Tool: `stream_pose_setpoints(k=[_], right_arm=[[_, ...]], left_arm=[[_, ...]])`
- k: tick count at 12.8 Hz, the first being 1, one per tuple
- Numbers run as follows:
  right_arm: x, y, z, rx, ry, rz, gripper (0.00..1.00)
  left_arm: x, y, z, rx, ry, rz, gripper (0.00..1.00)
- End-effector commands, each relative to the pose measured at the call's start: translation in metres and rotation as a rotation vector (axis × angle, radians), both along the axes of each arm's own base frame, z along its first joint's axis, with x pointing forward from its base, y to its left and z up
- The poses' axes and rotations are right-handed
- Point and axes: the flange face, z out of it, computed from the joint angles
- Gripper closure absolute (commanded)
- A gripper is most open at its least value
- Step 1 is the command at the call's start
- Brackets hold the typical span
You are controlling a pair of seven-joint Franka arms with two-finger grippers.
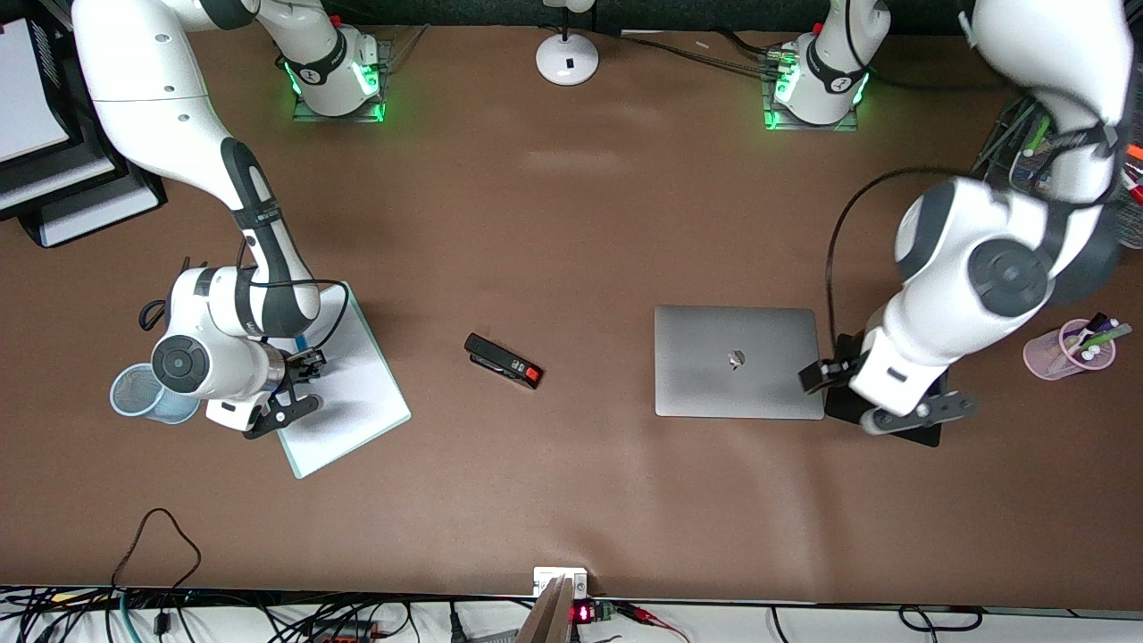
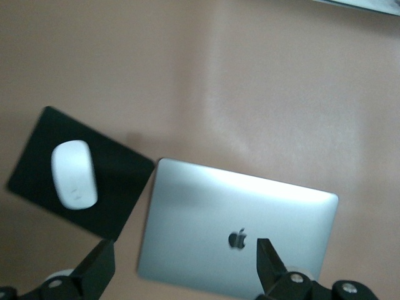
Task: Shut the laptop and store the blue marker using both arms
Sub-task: 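Lift the marker with the right gripper while the left gripper withdraws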
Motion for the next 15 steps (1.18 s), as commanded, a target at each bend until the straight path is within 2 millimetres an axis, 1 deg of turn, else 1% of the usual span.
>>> stream_pose_setpoints(k=[1, 2, 5, 7, 9, 10, 12, 13, 15], right_arm=[[0.012, 0.0, 0.024, 0.015, -0.04, 0.003, 0.98], [0.017, -0.002, 0.035, 0.012, -0.055, 0.013, 0.98], [0.024, -0.001, 0.075, 0.024, -0.094, 0.07, 0.98], [0.027, -0.006, 0.113, 0.036, -0.145, 0.122, 0.98], [0.027, -0.008, 0.15, 0.042, -0.195, 0.179, 0.98], [0.028, -0.016, 0.171, 0.043, -0.225, 0.205, 0.97], [0.029, -0.045, 0.196, 0.046, -0.26, 0.274, 0.97], [0.029, -0.051, 0.201, 0.048, -0.265, 0.339, 0.97], [0.029, -0.074, 0.204, 0.046, -0.273, 0.434, 0.97]], left_arm=[[-0.029, -0.004, 0.049, 0.052, 0.01, -0.07, 0.0], [-0.038, -0.006, 0.063, 0.065, 0.028, -0.131, 0.0], [-0.061, -0.002, 0.104, 0.091, 0.035, -0.22, 0.0], [-0.078, -0.002, 0.131, 0.06, 0.035, -0.239, 0.0], [-0.089, 0.007, 0.148, 0.03, 0.035, -0.243, 0.0], [-0.096, 0.009, 0.156, 0.034, 0.03, -0.256, 0.0], [-0.105, 0.009, 0.165, 0.041, 0.044, -0.281, 0.0], [-0.108, 0.018, 0.17, 0.033, 0.047, -0.284, 0.0], [-0.114, 0.043, 0.177, -0.01, 0.049, -0.307, 0.0]])
